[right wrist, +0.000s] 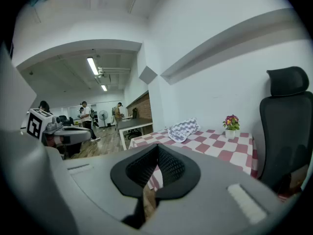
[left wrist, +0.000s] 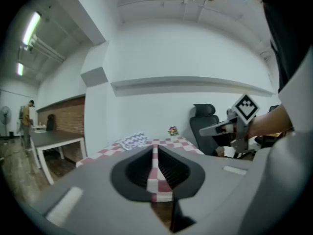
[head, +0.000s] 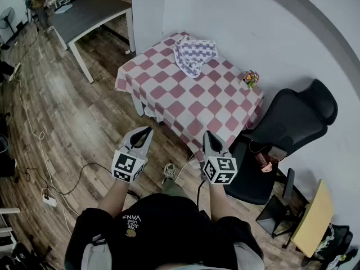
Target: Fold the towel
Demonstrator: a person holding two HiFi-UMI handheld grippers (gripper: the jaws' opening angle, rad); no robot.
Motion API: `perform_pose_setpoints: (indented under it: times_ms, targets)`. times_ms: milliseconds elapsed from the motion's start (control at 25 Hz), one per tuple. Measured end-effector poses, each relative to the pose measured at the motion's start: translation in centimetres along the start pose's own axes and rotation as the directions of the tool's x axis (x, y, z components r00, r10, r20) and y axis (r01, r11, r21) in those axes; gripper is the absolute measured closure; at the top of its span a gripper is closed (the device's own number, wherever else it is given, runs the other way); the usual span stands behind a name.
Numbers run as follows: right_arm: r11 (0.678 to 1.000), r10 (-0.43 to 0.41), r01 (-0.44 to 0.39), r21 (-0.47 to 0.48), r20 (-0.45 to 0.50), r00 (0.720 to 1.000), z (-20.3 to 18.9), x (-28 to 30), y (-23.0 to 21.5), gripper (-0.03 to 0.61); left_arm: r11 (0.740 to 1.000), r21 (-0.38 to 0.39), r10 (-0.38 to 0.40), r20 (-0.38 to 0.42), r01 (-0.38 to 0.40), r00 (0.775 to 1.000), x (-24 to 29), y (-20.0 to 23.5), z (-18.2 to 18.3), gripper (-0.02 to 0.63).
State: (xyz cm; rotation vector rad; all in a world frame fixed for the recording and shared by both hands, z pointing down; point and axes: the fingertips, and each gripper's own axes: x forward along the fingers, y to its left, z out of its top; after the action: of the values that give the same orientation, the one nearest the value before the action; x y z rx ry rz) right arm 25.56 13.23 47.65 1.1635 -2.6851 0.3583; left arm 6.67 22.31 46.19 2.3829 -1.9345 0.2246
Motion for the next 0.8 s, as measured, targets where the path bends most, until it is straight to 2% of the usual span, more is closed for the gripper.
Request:
perform_pose_setpoints:
  times_ms: [40, 80, 120, 160, 280, 640, 800]
  targets:
    - [1.000, 0.005, -0.005, 0.013, -0.008, 1.000, 0.0, 0.9, -0.4, 0.574, 1.000, -0.018, -0.025, -0.010, 0.025, 1.000, 1.0, -0.1, -0.2, 0.581]
    - [1.000, 0.010, -0.010, 0.025, -0.016, 1.000, 0.1, 1.8, -0.8, 0.527, 0.998, -0.034, -0.046, -0.019, 0.046, 0.999, 1.9, -0.3, -0.5, 0.495]
    - [0.999, 0.015, -0.014, 0.035, -0.025, 1.000, 0.1, 2.7, -1.3, 0.433, 0.997, -0.044, -0.063, -0.027, 0.061, 0.998, 2.8, -0.3, -0.7, 0.416]
    - [0.999, 0.018, -0.017, 0.041, -0.033, 0.999, 0.2, 3.5, -1.7, 0.389, 0.996, -0.048, -0.073, -0.033, 0.071, 0.997, 3.5, -0.2, -0.8, 0.400]
    - [0.999, 0.019, -0.017, 0.043, -0.042, 0.999, 1.0, 6.2, -3.1, 0.358, 0.996, -0.058, -0.075, -0.044, 0.073, 0.996, 5.9, 0.8, -1.0, 0.394]
    - [0.998, 0.055, -0.053, 0.040, -0.064, 0.996, 2.9, 13.6, -7.2, 0.357, 0.998, -0.061, -0.040, -0.082, 0.035, 0.996, 13.9, 3.8, -1.2, 0.394]
    - [0.997, 0.065, -0.062, 0.048, -0.072, 0.995, 3.8, 16.3, -8.2, 0.357, 0.997, -0.063, -0.053, -0.104, 0.047, 0.993, 16.4, 4.2, -1.6, 0.394]
